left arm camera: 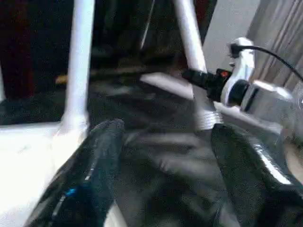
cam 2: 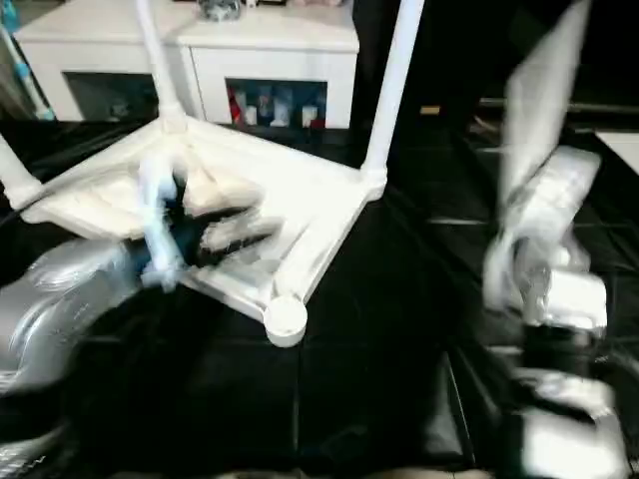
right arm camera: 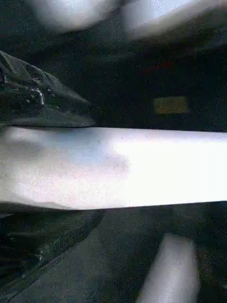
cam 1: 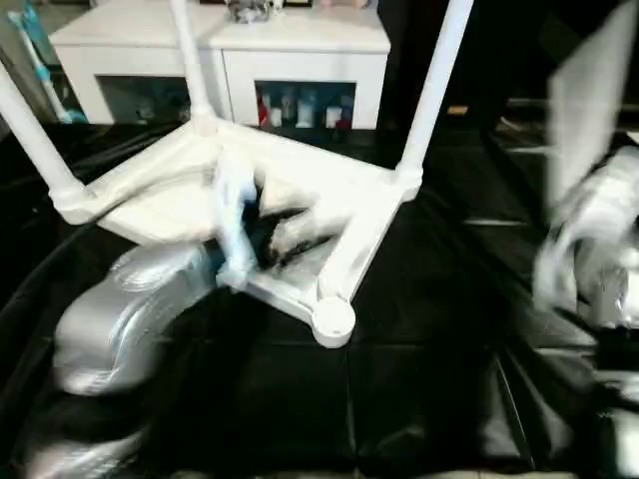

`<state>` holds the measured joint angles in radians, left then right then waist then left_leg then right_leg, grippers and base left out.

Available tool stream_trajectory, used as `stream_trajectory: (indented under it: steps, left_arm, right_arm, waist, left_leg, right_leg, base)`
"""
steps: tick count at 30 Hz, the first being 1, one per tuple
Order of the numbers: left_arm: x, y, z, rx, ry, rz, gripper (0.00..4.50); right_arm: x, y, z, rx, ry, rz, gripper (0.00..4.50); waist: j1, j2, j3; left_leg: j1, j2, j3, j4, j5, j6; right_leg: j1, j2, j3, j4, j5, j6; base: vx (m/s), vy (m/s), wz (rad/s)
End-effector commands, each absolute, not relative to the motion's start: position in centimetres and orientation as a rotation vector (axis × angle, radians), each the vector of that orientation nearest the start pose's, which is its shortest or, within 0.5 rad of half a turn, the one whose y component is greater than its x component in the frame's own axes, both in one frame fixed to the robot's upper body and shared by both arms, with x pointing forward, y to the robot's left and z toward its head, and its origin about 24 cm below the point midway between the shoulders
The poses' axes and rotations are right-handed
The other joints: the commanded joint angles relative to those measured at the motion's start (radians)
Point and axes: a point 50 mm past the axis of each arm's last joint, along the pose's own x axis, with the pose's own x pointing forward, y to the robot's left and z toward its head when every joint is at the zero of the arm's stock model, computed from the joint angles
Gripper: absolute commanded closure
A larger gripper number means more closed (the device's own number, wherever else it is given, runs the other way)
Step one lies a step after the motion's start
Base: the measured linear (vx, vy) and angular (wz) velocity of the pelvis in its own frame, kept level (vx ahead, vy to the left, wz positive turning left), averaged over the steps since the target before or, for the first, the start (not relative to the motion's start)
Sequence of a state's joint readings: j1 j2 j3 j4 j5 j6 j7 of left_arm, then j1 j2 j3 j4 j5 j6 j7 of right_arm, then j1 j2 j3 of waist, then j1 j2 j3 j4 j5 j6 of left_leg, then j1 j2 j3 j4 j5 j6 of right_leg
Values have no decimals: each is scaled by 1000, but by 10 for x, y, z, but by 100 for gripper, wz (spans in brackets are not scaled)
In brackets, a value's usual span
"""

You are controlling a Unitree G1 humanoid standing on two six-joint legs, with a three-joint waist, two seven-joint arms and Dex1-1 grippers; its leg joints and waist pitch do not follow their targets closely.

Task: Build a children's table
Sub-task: Pick table leg

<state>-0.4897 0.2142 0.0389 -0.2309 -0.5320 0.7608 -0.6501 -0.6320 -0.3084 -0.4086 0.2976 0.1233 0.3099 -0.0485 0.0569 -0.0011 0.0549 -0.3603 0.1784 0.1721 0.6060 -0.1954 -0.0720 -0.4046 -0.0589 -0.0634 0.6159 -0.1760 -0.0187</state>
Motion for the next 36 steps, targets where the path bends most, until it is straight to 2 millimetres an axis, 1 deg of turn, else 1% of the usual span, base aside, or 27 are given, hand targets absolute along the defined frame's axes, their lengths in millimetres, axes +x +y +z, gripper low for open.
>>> stream_trajectory:
  steps: [1, 2, 4, 5, 6, 7, 8, 9, 10, 11, 12, 14, 15, 16, 17, 19, 23, 25, 27, 28, 30, 31, 32, 36]
  left_arm:
    - [298, 105, 175, -244, -2, -954, 90]
    - [299, 103, 176, -252, -8, -943, 90]
    - [304, 100, 180, -290, -15, -927, 70]
    - [306, 96, 186, -338, -29, -941, 60]
    - [306, 96, 186, -338, -29, -941, 60]
    - [306, 93, 190, -364, -39, -950, 54]
    - [306, 92, 191, -373, -43, -951, 45]
    - [307, 88, 199, -431, -64, -961, 35]
    - [307, 88, 200, -441, -67, -962, 27]
    - [309, 86, 205, -482, -83, -966, 23]
    - [309, 86, 205, -482, -83, -966, 23]
    - [312, 83, 208, -513, -86, -950, 6]
    - [312, 83, 208, -513, -86, -950, 1]
    - [315, 83, 207, -514, -82, -925, 0]
    - [316, 83, 206, -521, -81, -907, 0]
    - [318, 83, 205, -535, -75, -891, 0]
    - [323, 83, 200, -592, -48, -838, 0]
    - [324, 84, 200, -597, -45, -820, 0]
    - [327, 87, 203, -643, -68, -785, 0]
    - [327, 87, 203, -643, -68, -785, 0]
    - [328, 88, 205, -661, -81, -785, 0]
    - [328, 88, 206, -667, -91, -780, 0]
    - [329, 89, 207, -686, -102, -775, 0]
    - [327, 87, 208, -701, -108, -788, 0]
  right_arm:
    - [342, -253, 178, 18, -244, -301, 270]
    - [341, -245, 180, -3, -275, -270, 270]
    - [338, -221, 183, -67, -331, -158, 270]
    - [337, -192, 180, -202, -346, -12, 270]
    - [337, -192, 180, -202, -346, -12, 270]
    - [337, -181, 176, -262, -339, 44, 270]
    - [336, -178, 175, -277, -344, 56, 270]
    - [334, -160, 167, -352, -348, 135, 270]
    - [334, -157, 166, -362, -348, 147, 270]
    - [331, -146, 163, -408, -365, 196, 270]
    - [331, -146, 163, -408, -365, 196, 270]
    - [325, -132, 161, -456, -410, 252, 270]
    - [325, -132, 161, -456, -410, 252, 270]
    - [323, -126, 159, -466, -421, 274, 270]
    - [322, -122, 159, -477, -430, 288, 270]
    - [320, -118, 158, -500, -446, 308, 270]
    - [316, -110, 160, -515, -495, 332, 270]
    - [315, -108, 160, -514, -505, 338, 270]
    - [313, -100, 155, -570, -503, 380, 270]
    - [313, -100, 155, -570, -503, 380, 270]
    - [312, -97, 151, -606, -500, 397, 270]
    - [311, -92, 148, -658, -505, 419, 270]
    - [312, -89, 144, -698, -493, 428, 270]
    - [314, -86, 142, -694, -477, 424, 270]
  waist:
    - [0, -19, -70]
    - [-1, -15, -70]
    - [-2, -16, -71]
    - [-4, -19, -72]
    - [-3, -17, -73]
    - [-7, -17, -72]
    - [-7, -17, -72]
    - [-5, -19, -73]
    - [-6, -19, -73]
    - [-3, -21, -71]
    - [-1, -20, -71]
    - [2, -23, -70]
    - [4, -23, -69]
    - [4, -24, -69]
    - [4, -25, -67]
    - [3, -26, -67]
    - [1, -29, -66]
    - [1, -30, -67]
    - [0, -31, -67]
    - [0, -32, -67]
    - [2, -31, -67]
    - [0, -40, -67]
    - [3, -35, -67]
    - [1, -37, -65]
  left_leg:
    - [-2, 30, -5, -62, -114, 29]
    - [-2, 29, -4, -61, -112, 34]
    - [-5, 28, -4, -60, -102, 45]
    - [-8, 28, -6, -60, -89, 53]
    - [-6, 30, -6, -58, -84, 53]
    - [-11, 30, -8, -59, -76, 58]
    - [-8, 30, -6, -58, -80, 61]
    - [-6, 31, -5, -56, -82, 66]
    - [-8, 31, -4, -55, -78, 65]
    - [-9, 31, -5, -56, -79, 71]
    - [-8, 31, -4, -55, -80, 71]
    - [-7, 33, -5, -56, -79, 73]
    - [-7, 33, -5, -56, -84, 72]
    - [-7, 33, -5, -56, -84, 73]
    - [-6, 33, -6, -58, -94, 69]
    - [-6, 34, -7, -58, -104, 62]
    - [-7, 32, -6, -57, -109, 58]
    - [-7, 32, -8, -57, -103, 61]
    - [-8, 33, -9, -57, -89, 67]
    - [-8, 31, -8, -55, -86, 68]
    - [-7, 33, -9, -55, -86, 70]
    - [-8, 33, -7, -55, -84, 72]
    - [-7, 33, -8, -55, -82, 73]
    - [-6, 35, -8, -56, -103, 72]
  right_leg:
    - [55, -61, 43, -72, -226, -129]
    - [53, -60, 44, -72, -218, -129]
    - [56, -59, 44, -71, -200, -130]
    - [58, -60, 42, -72, -199, -131]
    - [58, -61, 43, -70, -188, -135]
    - [60, -62, 43, -66, -167, -149]
    - [57, -62, 44, -68, -165, -152]
    - [57, -64, 46, -66, -156, -162]
    - [57, -63, 47, -64, -145, -169]
    - [58, -63, 47, -66, -142, -174]
    - [57, -63, 47, -64, -142, -173]
    - [56, -63, 47, -64, -136, -172]
    - [56, -63, 48, -64, -142, -164]
    - [57, -63, 48, -64, -145, -159]
    - [56, -62, 48, -65, -159, -146]
    - [57, -64, 48, -66, -171, -139]
    - [57, -63, 49, -66, -162, -137]
    - [58, -62, 49, -64, -146, -139]
    - [60, -62, 49, -61, -114, -148]
    - [60, -62, 49, -62, -110, -153]
    - [60, -64, 49, -59, -104, -161]
    - [61, -63, 49, -60, -103, -162]
    - [61, -65, 49, -58, -104, -163]
    - [58, -65, 50, -60, -129, -162]
  base:
    - [0, 0, 0]
    - [0, 0, 0]
    - [0, 0, 0]
    - [0, 0, 0]
    - [0, 0, 0]
    - [0, 0, 0]
    - [0, 0, 0]
    - [0, 0, 0]
    - [0, 0, 0]
    - [0, 0, 0]
    - [0, 0, 0]
    - [0, 0, 0]
    - [0, 0, 0]
    - [0, 0, 0]
    - [0, 0, 0]
    - [0, 0, 0]
    - [0, 0, 0]
    - [0, 0, 0]
    - [0, 0, 0]
    - [0, 0, 0]
    - [0, 0, 0]
    - [0, 0, 0]
    - [0, 0, 0]
    - [0, 0, 0]
